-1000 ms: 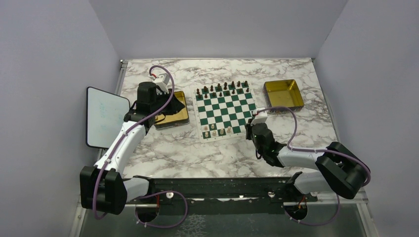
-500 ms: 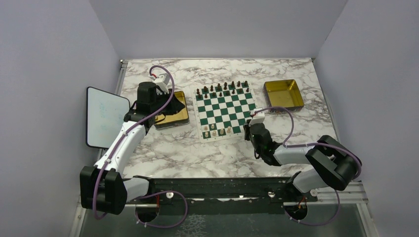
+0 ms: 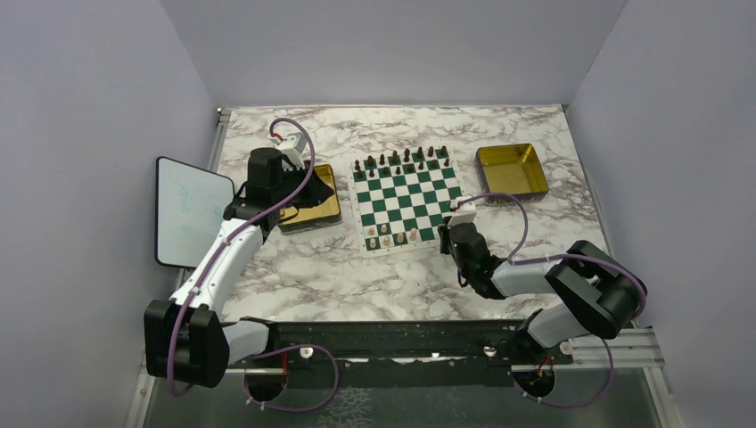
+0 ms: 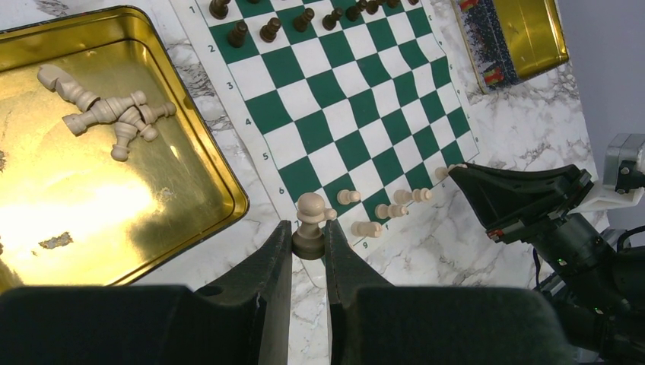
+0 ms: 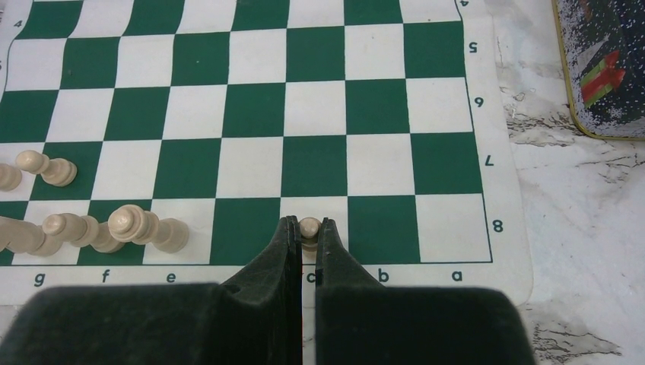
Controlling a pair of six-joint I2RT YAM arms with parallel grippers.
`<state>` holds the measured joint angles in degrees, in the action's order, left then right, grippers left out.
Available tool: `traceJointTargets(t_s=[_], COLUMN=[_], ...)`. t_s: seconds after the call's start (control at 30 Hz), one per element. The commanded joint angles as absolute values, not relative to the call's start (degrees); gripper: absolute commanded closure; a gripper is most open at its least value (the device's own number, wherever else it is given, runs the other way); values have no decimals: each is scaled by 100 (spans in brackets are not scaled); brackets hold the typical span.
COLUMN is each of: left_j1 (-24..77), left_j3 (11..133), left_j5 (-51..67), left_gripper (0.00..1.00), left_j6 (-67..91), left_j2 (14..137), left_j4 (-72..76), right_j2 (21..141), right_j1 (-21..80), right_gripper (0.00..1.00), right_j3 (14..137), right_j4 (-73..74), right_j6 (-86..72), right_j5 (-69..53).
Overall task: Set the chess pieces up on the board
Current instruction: Place the chess piece on the chessboard.
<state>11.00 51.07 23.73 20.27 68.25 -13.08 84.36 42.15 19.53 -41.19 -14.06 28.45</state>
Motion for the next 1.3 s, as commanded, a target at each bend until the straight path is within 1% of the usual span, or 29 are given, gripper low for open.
traceJointTargets(t_s=[0.0,0.37,0.4,0.47,0.53,0.6,0.77,1.27], left_j1=[1125,1125,1125,1125,1125,1125,1126,1125], left_j3=[5067,5064,5064,5063,5056,5056,5054,5054], left_j5=[2500,2513,2509,2512,2505,2513,2513,2511], left_gripper=[87,87,87,87,87,87,86,87], left_j6=[1934,1934,1934,1926,1925,1925,1925,1925], left_j2=[6712,6716,6716,6717,6724,6738,6734,6728], left_j4=[-1269,-1274,-1267,-1271,-1270,-1274,-1274,-1274], right_j2=[8572,8606,8600,8596,8596,8609,8599,8758], right_j1=[4185,4184,4186,4185,4188,4184,4184,4184], right_gripper=[92,70,69,71,77,81,86,87], right_j3=[2006,2071,2080,2075,2059,2045,2004,2062], right_j4=[-4266,-4099,-4082,-4086,-4103,-4142,-4280,-4415], right_j6=[-1478,-1563,-1564,-1573,-1561,-1525,-1381,-1228], right_j5=[2766,2809,2798,2795,2795,2795,2834,2868])
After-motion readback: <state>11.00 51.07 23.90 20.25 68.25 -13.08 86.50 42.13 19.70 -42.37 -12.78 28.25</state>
